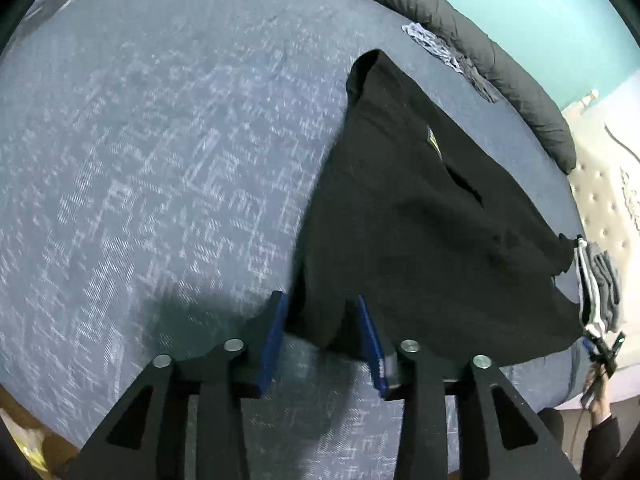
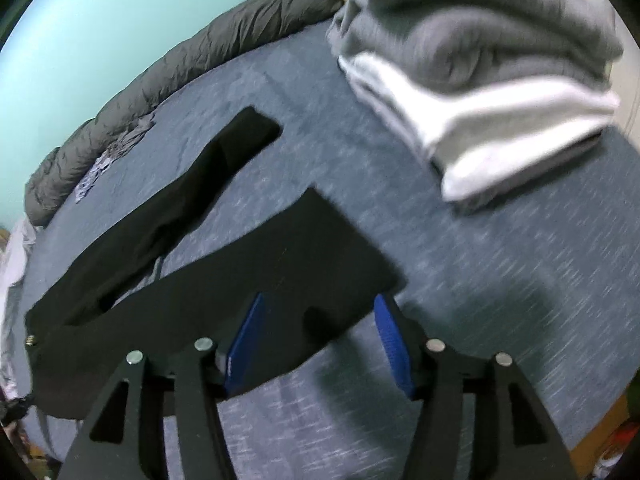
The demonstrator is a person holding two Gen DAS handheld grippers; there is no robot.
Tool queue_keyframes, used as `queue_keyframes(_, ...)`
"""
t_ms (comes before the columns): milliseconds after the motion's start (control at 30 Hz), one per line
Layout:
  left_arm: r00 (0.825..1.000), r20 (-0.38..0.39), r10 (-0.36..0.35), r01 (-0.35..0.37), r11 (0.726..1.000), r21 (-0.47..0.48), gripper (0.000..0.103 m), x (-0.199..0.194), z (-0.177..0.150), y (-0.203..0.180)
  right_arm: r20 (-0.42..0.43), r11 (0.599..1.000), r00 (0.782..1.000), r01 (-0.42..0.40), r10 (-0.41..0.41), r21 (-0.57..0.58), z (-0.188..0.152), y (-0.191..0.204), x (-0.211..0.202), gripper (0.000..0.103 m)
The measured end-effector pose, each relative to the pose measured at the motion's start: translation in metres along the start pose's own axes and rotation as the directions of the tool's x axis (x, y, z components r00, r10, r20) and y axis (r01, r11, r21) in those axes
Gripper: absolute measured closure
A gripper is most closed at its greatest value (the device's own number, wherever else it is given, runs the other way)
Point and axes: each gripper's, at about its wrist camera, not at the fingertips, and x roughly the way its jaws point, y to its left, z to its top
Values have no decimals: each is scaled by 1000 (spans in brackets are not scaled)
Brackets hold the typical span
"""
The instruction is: Fold clothes
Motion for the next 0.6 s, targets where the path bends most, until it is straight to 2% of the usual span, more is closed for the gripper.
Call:
queue_keyframes(67,1000,-10,-27,26,999,-34,45,3,-4,4,-23,1000,1000,-21,21,10,-8,3,5,42)
queue_keyframes(300,998,-26,-50,47,994,-102,45,9,-20,15,-56,993,996,-60,66,102,-24,-5,12,40)
queue_keyframes(467,997,-42,-61,56,993,-108,45,11,-27,14,-58,990,995,-77,84,115,-27,-10,9,40)
queue_keyframes(600,999,-22,-48,45,994,-97,45,13,-23,8,-60,990,994,-89,96,114,-26,-8,13,39)
